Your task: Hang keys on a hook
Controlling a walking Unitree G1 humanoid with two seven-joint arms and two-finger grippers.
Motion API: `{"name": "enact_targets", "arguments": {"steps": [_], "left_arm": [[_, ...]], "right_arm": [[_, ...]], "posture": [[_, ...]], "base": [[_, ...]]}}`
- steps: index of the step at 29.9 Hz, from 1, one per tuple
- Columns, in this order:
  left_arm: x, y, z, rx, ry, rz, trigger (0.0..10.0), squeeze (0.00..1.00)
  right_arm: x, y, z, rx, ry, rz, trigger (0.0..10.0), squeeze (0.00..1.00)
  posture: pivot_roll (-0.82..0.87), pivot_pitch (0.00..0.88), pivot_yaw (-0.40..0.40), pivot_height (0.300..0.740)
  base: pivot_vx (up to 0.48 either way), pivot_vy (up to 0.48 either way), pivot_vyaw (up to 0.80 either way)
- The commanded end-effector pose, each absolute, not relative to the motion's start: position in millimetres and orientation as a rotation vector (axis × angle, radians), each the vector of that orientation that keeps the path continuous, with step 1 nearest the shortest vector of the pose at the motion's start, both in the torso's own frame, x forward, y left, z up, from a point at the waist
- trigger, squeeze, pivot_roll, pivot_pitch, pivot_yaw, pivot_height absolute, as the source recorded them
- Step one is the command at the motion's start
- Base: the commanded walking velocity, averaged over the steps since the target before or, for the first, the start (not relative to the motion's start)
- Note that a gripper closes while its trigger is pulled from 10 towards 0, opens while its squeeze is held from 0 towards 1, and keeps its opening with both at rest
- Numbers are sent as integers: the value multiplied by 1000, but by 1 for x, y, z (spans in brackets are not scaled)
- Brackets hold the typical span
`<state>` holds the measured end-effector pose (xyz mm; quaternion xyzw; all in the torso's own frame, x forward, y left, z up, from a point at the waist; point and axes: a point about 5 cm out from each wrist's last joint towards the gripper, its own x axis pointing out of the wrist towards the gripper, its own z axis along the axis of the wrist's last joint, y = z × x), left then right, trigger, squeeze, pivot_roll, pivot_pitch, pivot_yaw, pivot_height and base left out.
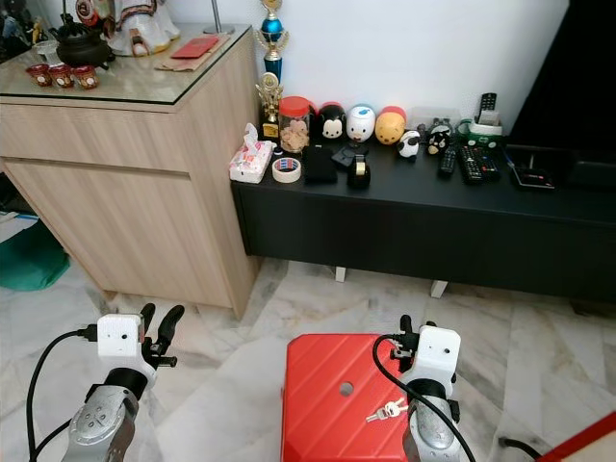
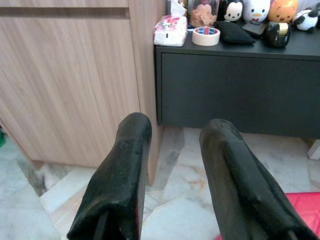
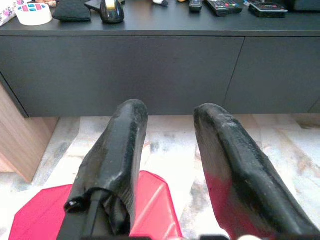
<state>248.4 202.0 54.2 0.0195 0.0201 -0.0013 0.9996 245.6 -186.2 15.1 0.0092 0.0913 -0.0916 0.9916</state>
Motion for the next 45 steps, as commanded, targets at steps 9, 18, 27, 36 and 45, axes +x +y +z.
{"name": "enact_targets", "arguments": {"steps": [9,18,27,36,45], "left_arm": [[246,200,54,46,51,-2,10000,0],[246,203,53,52,58,-4,10000,0],[249,201,54,53,57,-11,10000,0],[250,201,53,53,67,-16,10000,0],[252,200,53,49,63,-20,10000,0]], "right_arm": [[251,-186,16,14,206,-169,10000,0],[249,-183,13,0,215,-165,10000,0],[248,-184,11,2,225,-163,10000,0],[248,-184,9,-6,236,-163,10000,0],[248,-182,4,2,267,-153,10000,0]], "posture": [[29,30,-4,657],[29,14,0,632],[31,20,-2,632],[29,23,1,632],[26,28,4,607]], "base": [[0,0,0],[0,0,0],[0,0,0],[0,0,0],[0,0,0]]}}
